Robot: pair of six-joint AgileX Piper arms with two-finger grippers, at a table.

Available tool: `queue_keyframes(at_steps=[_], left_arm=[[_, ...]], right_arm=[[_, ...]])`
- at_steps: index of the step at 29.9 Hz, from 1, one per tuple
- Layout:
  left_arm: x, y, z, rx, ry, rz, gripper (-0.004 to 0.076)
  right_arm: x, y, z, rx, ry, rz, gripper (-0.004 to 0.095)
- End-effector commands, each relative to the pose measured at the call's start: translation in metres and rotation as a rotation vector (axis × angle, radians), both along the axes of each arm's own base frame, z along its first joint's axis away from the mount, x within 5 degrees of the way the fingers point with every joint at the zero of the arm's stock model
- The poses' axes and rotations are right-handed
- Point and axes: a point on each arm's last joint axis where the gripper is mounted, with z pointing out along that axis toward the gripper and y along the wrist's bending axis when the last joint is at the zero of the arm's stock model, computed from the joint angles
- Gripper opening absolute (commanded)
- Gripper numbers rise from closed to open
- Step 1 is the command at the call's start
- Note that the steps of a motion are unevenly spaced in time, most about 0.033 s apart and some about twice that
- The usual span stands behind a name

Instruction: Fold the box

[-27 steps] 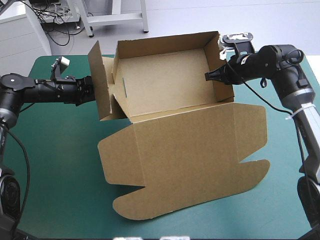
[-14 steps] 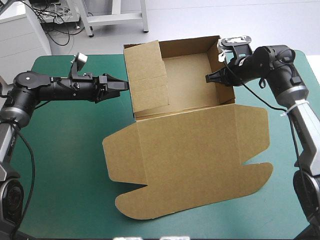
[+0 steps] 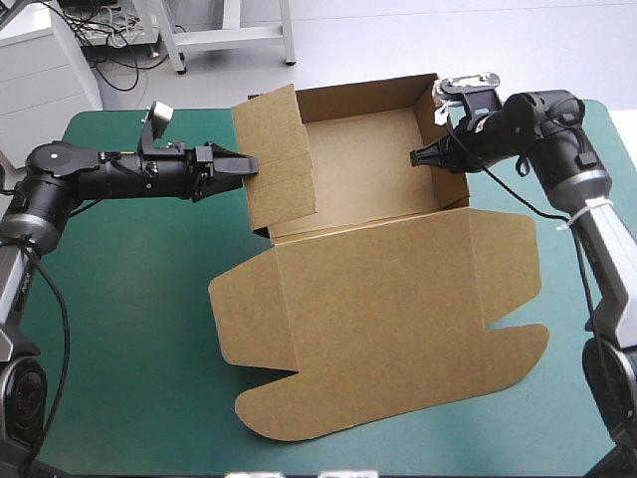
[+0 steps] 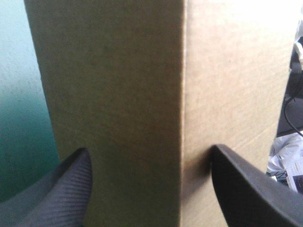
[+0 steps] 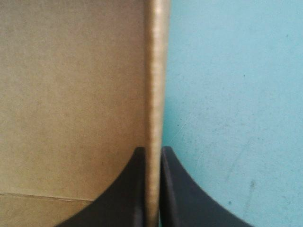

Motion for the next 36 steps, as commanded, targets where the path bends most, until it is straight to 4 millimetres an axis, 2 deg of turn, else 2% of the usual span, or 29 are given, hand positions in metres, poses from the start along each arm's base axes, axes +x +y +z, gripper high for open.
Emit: queue_keyframes(at_steps=[1,12,15,20,24,28,32,36], left_arm=[[-0.02,-0.007,0.033,-0.118,-0.054,-0.079,0.0505],[-0.02,-0.007,0.032,-0.097,-0.076,-0.088,0.0505],[-0.02,-0.013,0.032,-0.085,-0.075,-0.084,0.0505],[-0.02,-0.031,0.034,0.096,-0.086,-0.039,0.0505],[-0.021,-0.044,0.052,0.232,-0.127,0.022,0.0505],[-0.022,-0.052,0.063,0.347,-0.142,0.106,0.0505],[-0.022,-0.057,0.06,0.457,-0.13,0.19,0.0505],[-0.021,-0.064,0.061,0.467,-0.148,0.24,0.0505]], right_arm=[[-0.009,-0.005,0.034,0.051,-0.146,-0.031,-0.0004],[-0.008,-0.003,0.037,0.067,-0.172,-0.036,-0.0002],[-0.009,0.002,0.038,0.062,-0.185,-0.024,-0.0002],[-0.01,0.013,0.039,0.022,-0.219,-0.009,-0.0002],[-0.012,0.019,0.041,0.021,-0.229,-0.009,-0.0002],[-0.016,0.024,0.051,0.017,-0.257,0.003,-0.0002],[-0.022,0.027,0.064,0.01,-0.279,0.009,-0.0002],[-0.026,0.025,0.074,0.009,-0.281,0.008,-0.0002]])
